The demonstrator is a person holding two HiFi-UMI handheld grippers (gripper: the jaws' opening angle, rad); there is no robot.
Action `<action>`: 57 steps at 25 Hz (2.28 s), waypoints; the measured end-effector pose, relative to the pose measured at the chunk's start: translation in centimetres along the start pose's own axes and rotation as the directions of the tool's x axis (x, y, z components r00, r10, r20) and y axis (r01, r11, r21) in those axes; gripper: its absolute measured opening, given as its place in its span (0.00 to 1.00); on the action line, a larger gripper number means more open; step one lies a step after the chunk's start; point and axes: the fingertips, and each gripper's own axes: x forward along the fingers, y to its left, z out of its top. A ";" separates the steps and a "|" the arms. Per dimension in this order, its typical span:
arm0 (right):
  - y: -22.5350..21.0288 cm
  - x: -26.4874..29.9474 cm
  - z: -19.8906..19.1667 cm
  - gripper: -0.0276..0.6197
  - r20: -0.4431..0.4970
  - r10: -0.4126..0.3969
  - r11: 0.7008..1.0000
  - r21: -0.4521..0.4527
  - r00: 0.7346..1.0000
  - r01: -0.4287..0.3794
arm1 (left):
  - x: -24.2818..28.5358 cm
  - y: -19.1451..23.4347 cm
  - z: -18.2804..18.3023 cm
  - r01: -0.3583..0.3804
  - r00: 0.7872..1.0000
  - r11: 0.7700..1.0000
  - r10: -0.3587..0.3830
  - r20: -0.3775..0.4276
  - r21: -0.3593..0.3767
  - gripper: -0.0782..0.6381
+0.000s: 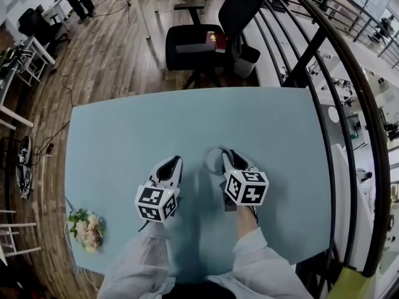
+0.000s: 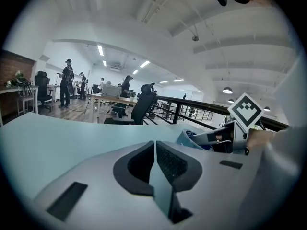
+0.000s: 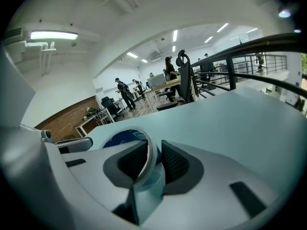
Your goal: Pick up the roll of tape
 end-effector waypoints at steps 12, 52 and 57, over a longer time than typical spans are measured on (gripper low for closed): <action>0.8 -7.8 -0.2 0.19 0.097 -0.085 0.994 0.073 0.992 0.078 | -4.6 -3.5 1.1 0.053 0.999 0.997 -0.053 0.003 0.052 0.15; 7.3 -32.5 -13.4 0.18 0.269 -0.306 0.952 0.080 0.913 0.295 | -22.6 -13.1 -2.8 0.259 0.966 0.964 -0.260 -0.004 0.063 0.15; 8.2 -34.8 -15.9 0.18 0.291 -0.310 0.950 0.117 0.905 0.288 | -24.9 -13.9 -3.8 0.280 0.960 0.956 -0.281 -0.002 0.082 0.15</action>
